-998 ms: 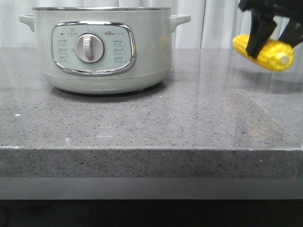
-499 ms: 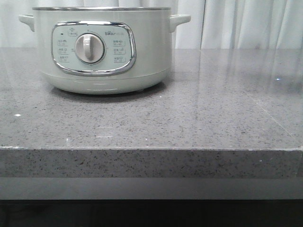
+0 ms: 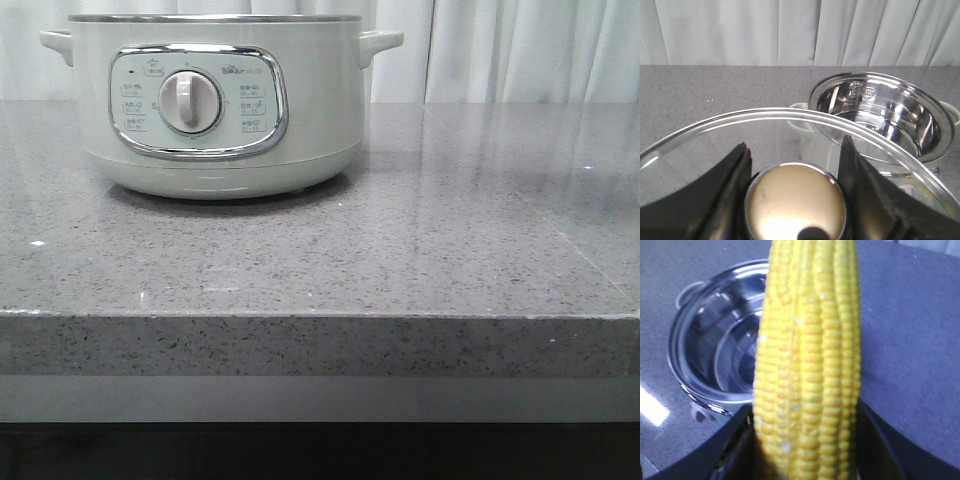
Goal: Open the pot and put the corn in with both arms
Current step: 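Lift the corn cob with the right gripper, then carry the corn over the open pot with the right gripper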
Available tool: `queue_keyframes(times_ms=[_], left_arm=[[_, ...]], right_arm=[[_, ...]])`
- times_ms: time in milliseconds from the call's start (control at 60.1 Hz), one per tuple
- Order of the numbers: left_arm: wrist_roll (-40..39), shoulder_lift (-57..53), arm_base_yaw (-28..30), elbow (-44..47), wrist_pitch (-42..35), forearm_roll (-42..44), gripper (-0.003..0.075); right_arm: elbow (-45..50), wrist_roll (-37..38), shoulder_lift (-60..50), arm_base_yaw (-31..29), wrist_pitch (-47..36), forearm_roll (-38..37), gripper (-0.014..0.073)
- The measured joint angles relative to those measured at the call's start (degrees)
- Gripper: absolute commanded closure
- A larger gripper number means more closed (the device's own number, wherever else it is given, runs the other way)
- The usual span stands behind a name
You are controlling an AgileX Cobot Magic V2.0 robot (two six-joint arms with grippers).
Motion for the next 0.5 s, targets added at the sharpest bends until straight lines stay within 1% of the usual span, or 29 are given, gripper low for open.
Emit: queue_keyframes(times_ms=[133,316,499], left_arm=[[0.0,-1.4,0.0,0.1,-0.1,0.0,0.0575],[0.0,-1.4,0.0,0.1,-0.2,0.0,0.0575],[0.0,-1.4,0.0,0.1,-0.2,0.0,0.0575]], right_arm=[[0.0,-1.3,0.6,5.4,-6.4,0.5,0.0271],[-0.1,-2.8,4.1,10.5,-13.5,0.9,0.0271],[-3.9,-3.1,9.7,13.1,-15.2,0.9,0.0271]])
